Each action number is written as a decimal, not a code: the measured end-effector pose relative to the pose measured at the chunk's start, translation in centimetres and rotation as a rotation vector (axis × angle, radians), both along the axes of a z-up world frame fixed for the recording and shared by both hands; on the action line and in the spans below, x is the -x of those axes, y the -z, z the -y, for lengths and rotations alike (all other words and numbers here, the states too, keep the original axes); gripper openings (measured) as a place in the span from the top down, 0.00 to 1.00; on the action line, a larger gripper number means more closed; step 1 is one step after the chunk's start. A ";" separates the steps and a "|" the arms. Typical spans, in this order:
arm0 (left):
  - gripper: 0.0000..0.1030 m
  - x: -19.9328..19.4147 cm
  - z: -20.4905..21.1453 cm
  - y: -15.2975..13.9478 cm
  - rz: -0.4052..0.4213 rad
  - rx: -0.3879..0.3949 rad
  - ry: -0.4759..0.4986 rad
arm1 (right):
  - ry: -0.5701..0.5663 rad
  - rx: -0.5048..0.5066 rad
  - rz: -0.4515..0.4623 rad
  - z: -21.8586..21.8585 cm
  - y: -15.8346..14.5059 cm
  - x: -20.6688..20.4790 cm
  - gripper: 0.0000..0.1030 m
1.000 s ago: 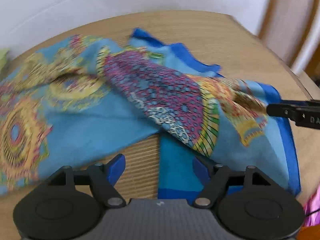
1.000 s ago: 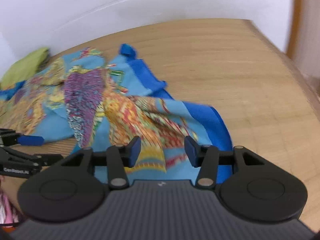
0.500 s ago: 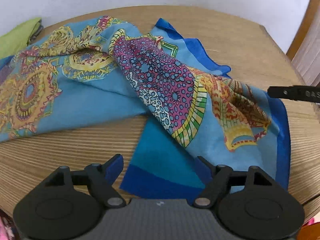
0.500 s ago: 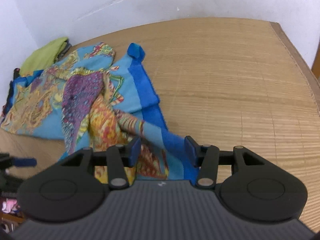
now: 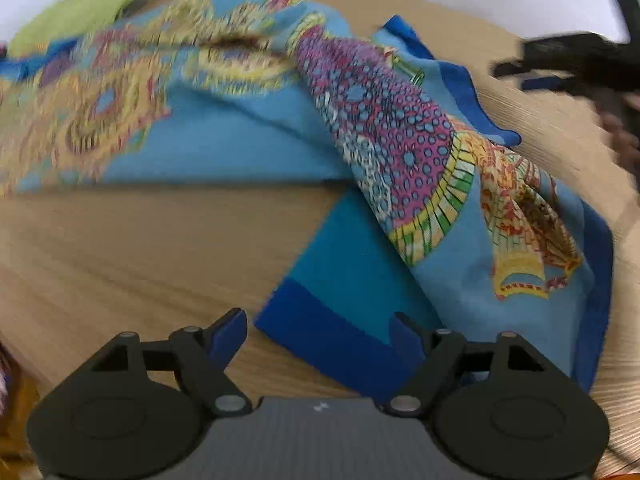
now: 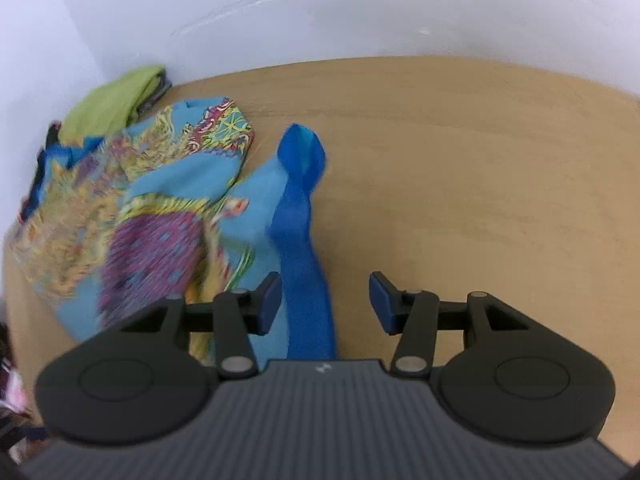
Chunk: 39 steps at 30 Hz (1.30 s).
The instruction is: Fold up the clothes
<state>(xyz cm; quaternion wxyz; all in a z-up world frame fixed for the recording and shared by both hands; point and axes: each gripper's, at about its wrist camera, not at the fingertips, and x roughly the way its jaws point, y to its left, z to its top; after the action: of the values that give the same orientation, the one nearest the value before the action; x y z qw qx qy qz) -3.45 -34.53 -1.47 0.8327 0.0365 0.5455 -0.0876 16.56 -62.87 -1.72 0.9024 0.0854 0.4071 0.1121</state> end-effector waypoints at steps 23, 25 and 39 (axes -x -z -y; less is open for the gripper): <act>0.22 0.9 3.3 -0.1 -0.006 -0.006 -0.085 | 0.479 0.215 0.164 10.2 -0.9 0.4 0.96; 0.22 1.2 3.5 -0.1 -0.002 -0.006 -0.077 | 0.595 0.265 0.156 12.7 -0.7 2.7 0.96; 0.22 0.6 0.3 -0.3 0.075 -0.060 -0.084 | 0.692 0.055 0.040 20.2 -0.3 13.4 0.64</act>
<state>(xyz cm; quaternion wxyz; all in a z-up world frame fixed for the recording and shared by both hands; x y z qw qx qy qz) -4.09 -34.84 -1.18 0.8540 0.0417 0.5174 -0.0348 3.12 -83.04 -1.41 0.8966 0.1916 0.3394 -0.2101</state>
